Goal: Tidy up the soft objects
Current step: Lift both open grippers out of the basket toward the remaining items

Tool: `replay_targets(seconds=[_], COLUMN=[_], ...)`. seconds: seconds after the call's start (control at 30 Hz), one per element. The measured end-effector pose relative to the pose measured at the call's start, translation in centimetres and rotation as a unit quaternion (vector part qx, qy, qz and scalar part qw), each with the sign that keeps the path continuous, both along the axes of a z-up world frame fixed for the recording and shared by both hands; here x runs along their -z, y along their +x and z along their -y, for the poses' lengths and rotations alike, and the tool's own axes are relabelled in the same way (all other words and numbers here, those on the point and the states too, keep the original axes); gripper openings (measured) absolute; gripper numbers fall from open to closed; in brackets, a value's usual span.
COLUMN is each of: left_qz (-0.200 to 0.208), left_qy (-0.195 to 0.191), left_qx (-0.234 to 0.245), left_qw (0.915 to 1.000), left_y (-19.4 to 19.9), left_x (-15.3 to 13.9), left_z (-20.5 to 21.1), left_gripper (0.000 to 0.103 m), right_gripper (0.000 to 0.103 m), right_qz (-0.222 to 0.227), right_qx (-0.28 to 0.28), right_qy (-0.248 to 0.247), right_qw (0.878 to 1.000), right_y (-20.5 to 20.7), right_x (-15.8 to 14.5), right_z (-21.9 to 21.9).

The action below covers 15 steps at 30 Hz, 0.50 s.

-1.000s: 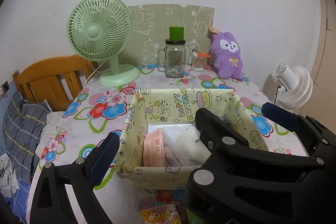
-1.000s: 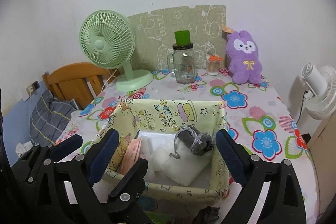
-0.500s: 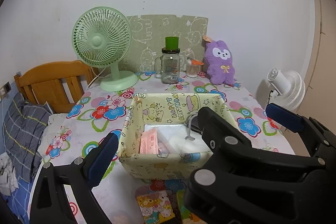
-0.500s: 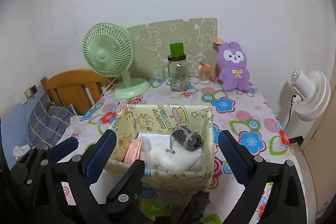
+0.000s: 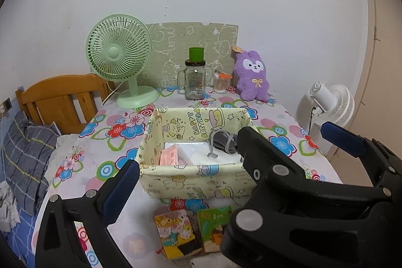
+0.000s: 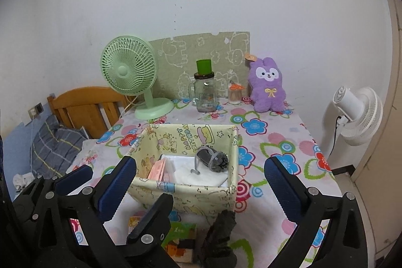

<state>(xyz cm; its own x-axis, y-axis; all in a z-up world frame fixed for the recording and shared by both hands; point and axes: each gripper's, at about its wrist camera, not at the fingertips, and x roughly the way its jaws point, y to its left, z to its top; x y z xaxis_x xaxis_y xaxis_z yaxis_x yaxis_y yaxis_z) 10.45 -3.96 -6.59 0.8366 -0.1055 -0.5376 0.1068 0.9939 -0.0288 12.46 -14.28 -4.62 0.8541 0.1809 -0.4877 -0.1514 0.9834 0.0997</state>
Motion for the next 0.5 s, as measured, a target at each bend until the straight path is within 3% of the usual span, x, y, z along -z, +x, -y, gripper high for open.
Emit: replay_targets(seconds=[0.5], left_qz=[0.015], left_qy=[-0.005], left_qx=[0.007], left_qw=[0.9999], left_y=[-3.3], left_x=[0.0], left_z=[0.6], left_gripper=[0.103], right_gripper=[0.103], right_qz=[0.015], right_qx=[0.006], right_qy=[0.006], right_qw=[1.0], right_y=[-3.5], right_x=[-0.2], right_z=[0.8])
